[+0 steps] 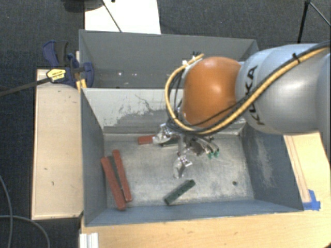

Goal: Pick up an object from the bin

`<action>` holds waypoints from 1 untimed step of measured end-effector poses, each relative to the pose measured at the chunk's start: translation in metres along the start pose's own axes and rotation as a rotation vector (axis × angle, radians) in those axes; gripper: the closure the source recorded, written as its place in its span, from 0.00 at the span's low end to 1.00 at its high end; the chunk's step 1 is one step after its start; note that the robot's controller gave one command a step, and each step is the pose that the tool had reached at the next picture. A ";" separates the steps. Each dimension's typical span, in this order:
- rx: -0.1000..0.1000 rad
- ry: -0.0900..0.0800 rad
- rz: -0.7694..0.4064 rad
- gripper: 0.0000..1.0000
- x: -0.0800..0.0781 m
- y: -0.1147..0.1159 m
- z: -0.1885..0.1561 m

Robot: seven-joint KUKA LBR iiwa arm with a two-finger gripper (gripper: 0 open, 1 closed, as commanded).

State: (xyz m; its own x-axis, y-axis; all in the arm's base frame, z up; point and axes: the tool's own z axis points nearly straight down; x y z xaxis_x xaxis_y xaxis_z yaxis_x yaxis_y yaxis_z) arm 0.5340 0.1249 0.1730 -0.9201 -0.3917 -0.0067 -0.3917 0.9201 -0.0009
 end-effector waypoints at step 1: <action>-0.001 0.005 0.000 0.00 0.001 0.000 0.002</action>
Offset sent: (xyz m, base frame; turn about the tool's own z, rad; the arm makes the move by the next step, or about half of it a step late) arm -0.0576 -0.0595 -0.1030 -0.0870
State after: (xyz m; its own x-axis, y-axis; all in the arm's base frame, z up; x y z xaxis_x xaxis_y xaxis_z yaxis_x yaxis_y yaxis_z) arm 0.5325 0.1247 0.1710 -0.9200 -0.3920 -0.0019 -0.3920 0.9200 0.0000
